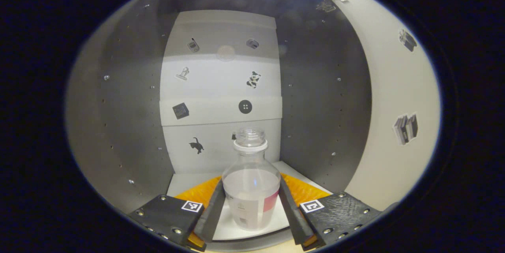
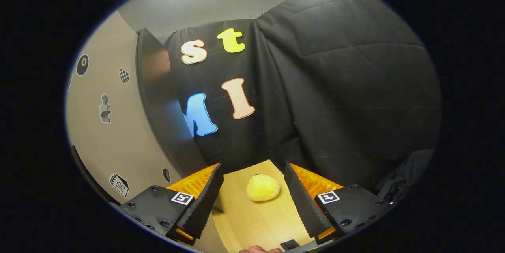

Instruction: Open the cabinet door with the right hand, grasp the bottle in the cabinet with the left hand and place it on the coaster, then close the cabinet door with the right hand.

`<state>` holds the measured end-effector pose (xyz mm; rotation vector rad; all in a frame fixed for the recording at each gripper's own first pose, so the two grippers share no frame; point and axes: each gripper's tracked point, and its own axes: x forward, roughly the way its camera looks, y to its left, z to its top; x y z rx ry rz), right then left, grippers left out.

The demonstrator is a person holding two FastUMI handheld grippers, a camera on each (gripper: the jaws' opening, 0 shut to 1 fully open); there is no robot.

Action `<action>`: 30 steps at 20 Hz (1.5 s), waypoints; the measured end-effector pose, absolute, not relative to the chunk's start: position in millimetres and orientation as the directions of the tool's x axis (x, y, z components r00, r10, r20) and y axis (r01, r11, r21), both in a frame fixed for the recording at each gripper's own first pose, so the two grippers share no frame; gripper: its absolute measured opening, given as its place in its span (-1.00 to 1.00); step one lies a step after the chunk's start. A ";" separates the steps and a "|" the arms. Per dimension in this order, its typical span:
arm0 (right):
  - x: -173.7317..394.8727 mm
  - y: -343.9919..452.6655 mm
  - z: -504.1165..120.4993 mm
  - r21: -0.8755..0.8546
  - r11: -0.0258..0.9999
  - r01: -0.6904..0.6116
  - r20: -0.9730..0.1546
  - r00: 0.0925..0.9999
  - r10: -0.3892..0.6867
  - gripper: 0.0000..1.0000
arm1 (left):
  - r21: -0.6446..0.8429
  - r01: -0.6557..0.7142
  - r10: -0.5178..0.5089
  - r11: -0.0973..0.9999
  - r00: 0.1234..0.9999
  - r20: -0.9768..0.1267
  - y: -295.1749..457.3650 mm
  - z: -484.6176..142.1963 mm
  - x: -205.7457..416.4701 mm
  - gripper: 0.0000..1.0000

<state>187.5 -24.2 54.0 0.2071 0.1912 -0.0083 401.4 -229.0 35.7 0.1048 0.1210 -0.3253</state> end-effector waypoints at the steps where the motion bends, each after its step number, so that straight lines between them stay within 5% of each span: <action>1: 189.6 -25.7 53.8 0.204 0.979 0.016 -0.189 0.982 0.023 0.96 | 0.076 0.319 -0.308 0.945 0.943 -0.126 -229.1 38.6 395.4 0.52; 13: 199.6 -3.7 67.7 0.228 0.964 -0.138 -0.119 0.978 0.169 0.86 | 0.087 0.224 -0.223 0.971 0.975 -0.020 -183.2 69.5 278.5 0.48; 30: 96.1 -7.1 77.9 0.253 0.961 -0.110 -0.102 0.985 0.139 0.96 | 0.147 0.055 -0.057 0.988 0.998 0.011 -39.6 13.0 120.2 0.49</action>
